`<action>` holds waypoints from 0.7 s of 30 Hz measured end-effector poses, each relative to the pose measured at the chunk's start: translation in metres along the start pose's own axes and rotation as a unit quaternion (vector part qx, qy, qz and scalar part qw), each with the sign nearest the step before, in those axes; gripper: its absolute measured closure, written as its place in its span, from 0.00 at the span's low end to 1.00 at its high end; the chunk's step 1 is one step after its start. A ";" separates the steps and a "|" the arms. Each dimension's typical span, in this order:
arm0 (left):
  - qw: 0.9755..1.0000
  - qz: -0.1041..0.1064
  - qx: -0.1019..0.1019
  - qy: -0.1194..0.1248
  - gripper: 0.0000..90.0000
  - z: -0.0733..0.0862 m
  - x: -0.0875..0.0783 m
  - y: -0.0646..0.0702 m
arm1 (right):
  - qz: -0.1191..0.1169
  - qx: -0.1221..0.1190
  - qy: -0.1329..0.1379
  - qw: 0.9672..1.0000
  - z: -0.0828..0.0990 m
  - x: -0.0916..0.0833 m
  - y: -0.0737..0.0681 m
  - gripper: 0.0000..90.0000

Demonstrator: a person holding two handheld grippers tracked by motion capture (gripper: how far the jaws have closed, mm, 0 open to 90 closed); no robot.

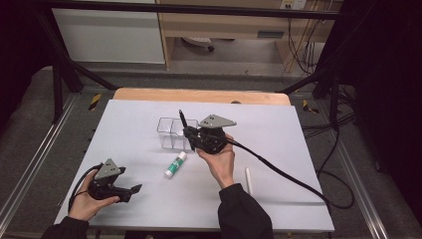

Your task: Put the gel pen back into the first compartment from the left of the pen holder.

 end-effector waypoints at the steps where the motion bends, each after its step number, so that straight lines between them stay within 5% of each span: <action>1: 1.000 0.000 0.000 0.000 0.12 0.000 0.000 0.000 | 0.001 0.002 0.000 1.000 -0.003 0.002 -0.001 0.88; 21: 1.000 0.007 -0.004 0.000 0.12 0.002 0.002 -0.001 | 0.013 0.038 0.029 0.999 -0.043 0.049 -0.014 0.88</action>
Point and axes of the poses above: each handheld gripper's, and its own axes: x roughly forward along the jaws, z roughly out of its underside, y roughly to its right, the point moved 9 cm from there along x, roughly forward along the jaws, and after that the axes turned 15 degrees about z, right-handed, at the moved point
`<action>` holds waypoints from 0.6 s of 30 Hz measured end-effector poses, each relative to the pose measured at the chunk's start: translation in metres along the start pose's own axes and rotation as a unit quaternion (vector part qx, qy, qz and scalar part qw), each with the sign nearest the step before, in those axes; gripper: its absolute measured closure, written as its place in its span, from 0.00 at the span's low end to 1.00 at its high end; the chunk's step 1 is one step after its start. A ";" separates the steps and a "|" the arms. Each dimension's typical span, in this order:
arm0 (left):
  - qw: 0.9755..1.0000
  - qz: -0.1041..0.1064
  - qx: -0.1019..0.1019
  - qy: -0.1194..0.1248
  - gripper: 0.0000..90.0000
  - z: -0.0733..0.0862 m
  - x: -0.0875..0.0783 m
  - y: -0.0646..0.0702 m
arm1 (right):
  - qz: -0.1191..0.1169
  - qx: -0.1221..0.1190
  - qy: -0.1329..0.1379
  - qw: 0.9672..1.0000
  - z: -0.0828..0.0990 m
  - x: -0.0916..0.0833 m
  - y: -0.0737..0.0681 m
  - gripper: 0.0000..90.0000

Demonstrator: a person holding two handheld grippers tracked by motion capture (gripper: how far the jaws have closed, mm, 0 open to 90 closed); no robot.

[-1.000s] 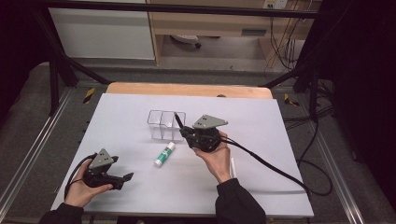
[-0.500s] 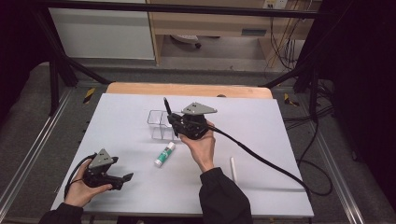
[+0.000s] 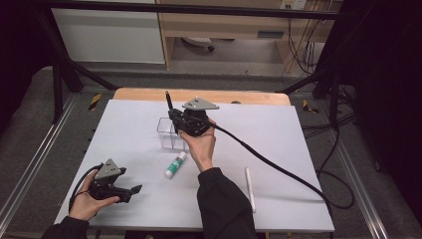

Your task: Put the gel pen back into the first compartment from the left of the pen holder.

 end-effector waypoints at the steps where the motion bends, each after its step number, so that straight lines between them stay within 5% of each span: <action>1: 1.000 0.000 -0.001 0.000 0.12 0.000 0.000 0.000 | 0.000 0.001 0.001 1.000 0.000 0.002 -0.001 0.88; 18: 1.000 0.000 -0.004 0.002 0.12 0.002 -0.001 -0.003 | -0.004 0.014 0.012 1.000 -0.003 0.046 -0.009 0.88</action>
Point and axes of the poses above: each handheld gripper's, and its own axes: x roughly forward along the jaws, z roughly out of its underside, y roughly to its right, the point moved 9 cm from there along x, roughly forward along the jaws, and after that the axes turned 15 degrees about z, right-handed, at the moved point
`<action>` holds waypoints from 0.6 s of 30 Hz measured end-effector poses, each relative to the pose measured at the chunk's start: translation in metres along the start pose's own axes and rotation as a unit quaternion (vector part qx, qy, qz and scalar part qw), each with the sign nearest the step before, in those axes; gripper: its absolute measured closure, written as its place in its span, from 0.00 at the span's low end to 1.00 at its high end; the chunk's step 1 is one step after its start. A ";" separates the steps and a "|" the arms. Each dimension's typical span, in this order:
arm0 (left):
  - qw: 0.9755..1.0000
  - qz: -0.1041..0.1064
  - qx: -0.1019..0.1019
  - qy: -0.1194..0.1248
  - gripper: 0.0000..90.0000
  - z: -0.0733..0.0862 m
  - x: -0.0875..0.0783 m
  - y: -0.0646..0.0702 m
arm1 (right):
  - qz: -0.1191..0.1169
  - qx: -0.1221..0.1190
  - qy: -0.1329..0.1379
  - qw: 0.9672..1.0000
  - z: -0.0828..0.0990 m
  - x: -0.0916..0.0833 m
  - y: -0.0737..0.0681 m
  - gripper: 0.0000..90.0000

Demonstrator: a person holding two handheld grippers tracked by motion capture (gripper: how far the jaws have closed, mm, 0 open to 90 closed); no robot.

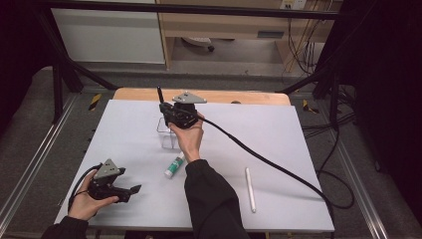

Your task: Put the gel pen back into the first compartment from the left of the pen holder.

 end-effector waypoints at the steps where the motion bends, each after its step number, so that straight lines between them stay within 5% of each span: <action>1: 1.000 -0.001 -0.001 0.000 0.12 0.000 0.000 0.000 | 0.001 0.003 -0.003 1.000 0.002 0.002 0.000 0.88; 18: 1.000 0.002 0.000 -0.004 0.12 0.002 0.001 0.000 | 0.001 -0.008 -0.049 0.999 0.040 0.023 -0.002 0.88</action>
Point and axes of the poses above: each handheld gripper's, and its own axes: x roughly forward along the jaws, z roughly out of its underside, y roughly to its right, the point moved 9 cm from there along x, roughly forward along the jaws, and after that the axes turned 15 degrees about z, right-handed, at the moved point
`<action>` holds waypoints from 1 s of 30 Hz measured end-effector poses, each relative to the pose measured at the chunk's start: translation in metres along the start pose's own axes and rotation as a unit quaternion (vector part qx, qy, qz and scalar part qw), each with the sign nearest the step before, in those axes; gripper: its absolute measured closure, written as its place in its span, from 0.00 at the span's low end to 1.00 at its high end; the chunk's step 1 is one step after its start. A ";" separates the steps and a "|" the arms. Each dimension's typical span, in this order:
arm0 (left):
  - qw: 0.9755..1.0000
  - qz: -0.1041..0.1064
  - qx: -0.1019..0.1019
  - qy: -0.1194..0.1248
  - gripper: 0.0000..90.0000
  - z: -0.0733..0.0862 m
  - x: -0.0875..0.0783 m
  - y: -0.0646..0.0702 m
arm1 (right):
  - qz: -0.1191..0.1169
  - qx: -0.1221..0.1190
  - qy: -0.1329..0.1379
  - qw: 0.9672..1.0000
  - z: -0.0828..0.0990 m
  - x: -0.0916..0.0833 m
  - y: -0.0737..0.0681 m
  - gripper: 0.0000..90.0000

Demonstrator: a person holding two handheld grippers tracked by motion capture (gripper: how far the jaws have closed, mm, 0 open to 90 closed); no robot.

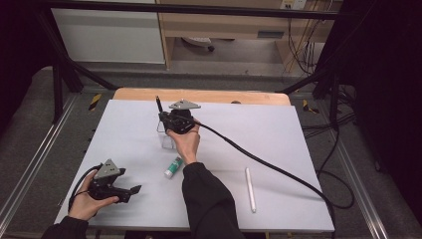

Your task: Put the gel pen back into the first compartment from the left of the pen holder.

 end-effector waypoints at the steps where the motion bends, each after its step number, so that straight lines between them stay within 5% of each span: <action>1: 1.000 0.000 0.000 0.000 0.12 0.000 0.000 0.000 | 0.000 -0.002 -0.001 1.000 0.002 0.001 0.000 0.88; 18: 1.000 0.001 0.000 -0.003 0.12 0.001 0.001 0.000 | -0.007 -0.011 -0.035 0.999 0.026 0.003 0.003 0.87; 25: 1.000 0.002 -0.001 -0.001 0.12 0.001 0.001 0.000 | -0.003 -0.023 -0.025 0.999 0.017 -0.009 0.005 0.78; 30: 1.000 0.001 -0.002 -0.002 0.12 0.001 0.001 0.000 | -0.006 -0.043 -0.032 0.999 0.006 -0.032 0.008 0.62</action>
Point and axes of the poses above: each handheld gripper's, and its own axes: x roughly forward along the jaws, z roughly out of its underside, y roughly to its right, the point moved 9 cm from there along x, roughly forward along the jaws, and after that the axes turned 15 degrees about z, right-handed, at the moved point
